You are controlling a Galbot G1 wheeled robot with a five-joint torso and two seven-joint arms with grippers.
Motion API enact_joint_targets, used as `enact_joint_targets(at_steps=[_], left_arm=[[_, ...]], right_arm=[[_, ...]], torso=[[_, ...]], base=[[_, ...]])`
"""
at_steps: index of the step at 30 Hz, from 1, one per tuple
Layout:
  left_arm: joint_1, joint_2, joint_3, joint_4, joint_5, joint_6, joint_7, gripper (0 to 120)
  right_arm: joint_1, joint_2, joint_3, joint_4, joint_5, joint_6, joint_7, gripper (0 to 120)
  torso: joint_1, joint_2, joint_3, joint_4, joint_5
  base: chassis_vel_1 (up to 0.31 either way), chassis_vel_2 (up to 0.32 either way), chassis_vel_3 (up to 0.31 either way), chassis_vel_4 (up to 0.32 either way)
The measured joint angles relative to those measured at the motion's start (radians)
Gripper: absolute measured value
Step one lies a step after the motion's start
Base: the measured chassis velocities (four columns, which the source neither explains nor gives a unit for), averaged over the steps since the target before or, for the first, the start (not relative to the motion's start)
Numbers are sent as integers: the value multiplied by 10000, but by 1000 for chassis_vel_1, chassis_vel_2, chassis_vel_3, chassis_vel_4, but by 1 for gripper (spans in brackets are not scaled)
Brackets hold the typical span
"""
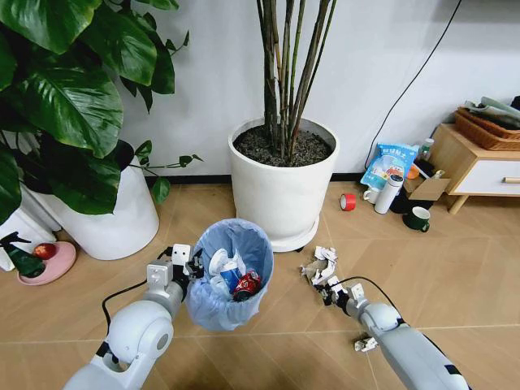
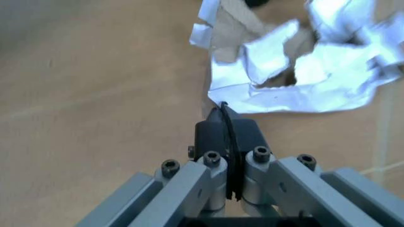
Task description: Pick up the trash bin and place the garbage on the floor into it.
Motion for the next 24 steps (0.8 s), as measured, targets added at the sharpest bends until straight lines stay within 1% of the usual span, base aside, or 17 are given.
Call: enact_joint_targets(at_steps=[1, 2, 6, 7, 9, 10, 11, 13, 14, 16, 18, 19, 22, 24], left_arm=[[-1, 14, 0, -6, -2, 0, 10, 0], [-1, 14, 0, -6, -2, 0, 10, 0], [-95, 92, 68, 16, -63, -2, 32, 0], [-95, 92, 68, 16, -63, -2, 32, 0], [-146, 137, 132, 58, -98, -2, 35, 0], [-146, 137, 132, 58, -98, -2, 35, 0], [-171, 170, 171, 103, -146, -2, 36, 0], [-200, 206, 203, 164, -182, -2, 44, 0], [-200, 206, 203, 164, -182, -2, 44, 0], [-230, 272, 236, 211, -265, 2, 47, 0], [-235, 341, 253, 226, -313, 11, 50, 0], [-235, 341, 253, 226, -313, 11, 50, 0], [-220, 433, 254, 226, -349, 24, 51, 0], [-207, 447, 254, 224, -351, 28, 48, 0]], right_arm=[[-151, -90, 129, 357, 102, -10, 114, 0], [-151, -90, 129, 357, 102, -10, 114, 0], [-854, -625, 576, 2333, 803, -175, 626, 0], [-854, -625, 576, 2333, 803, -175, 626, 0], [-1231, -888, 762, 3277, 1146, -302, 890, 0], [-1231, -888, 762, 3277, 1146, -302, 890, 0], [-1508, -1055, 906, 3945, 1358, -399, 1071, 0], [-1850, -1212, 1131, 4793, 1625, -537, 1293, 0], [-1850, -1212, 1131, 4793, 1625, -537, 1293, 0], [-2343, -1377, 1459, 5951, 1912, -747, 1548, 0], [-2717, -1486, 1705, 6764, 2000, -839, 1652, 0], [-2717, -1486, 1705, 6764, 2000, -839, 1652, 0], [-3167, -1621, 1944, 7727, 2100, -980, 1745, 0], [-3207, -1631, 1963, 7829, 2106, -1012, 1758, 0]], torso=[[0, 0, 0, 0, 1], [0, 0, 0, 0, 1], [0, 1, -1, 0, -2], [0, 1, -1, 0, -2], [0, 1, -1, 0, -1], [0, 1, -1, 0, -1], [-1, 1, -1, -1, 1], [0, 1, -1, 0, -2], [0, 1, -1, 0, -2], [-1, 1, -1, 0, -3], [0, 2, -1, 0, -3], [0, 2, -1, 0, -3], [-1, 2, -1, 0, -3], [-1, 2, -1, -1, -2]], base=[[0, 0, 0, 0], [0, 0, 0, 0], [0, 0, 0, 0], [0, 0, 0, 0], [0, 0, 0, 0], [0, 0, 0, 0], [0, 0, 0, 0], [0, 0, 0, 0], [0, 0, 0, 0], [0, 0, 0, 0], [0, 0, 0, 0], [0, 0, 0, 0], [0, 0, 0, 0], [0, 0, 0, 0]])
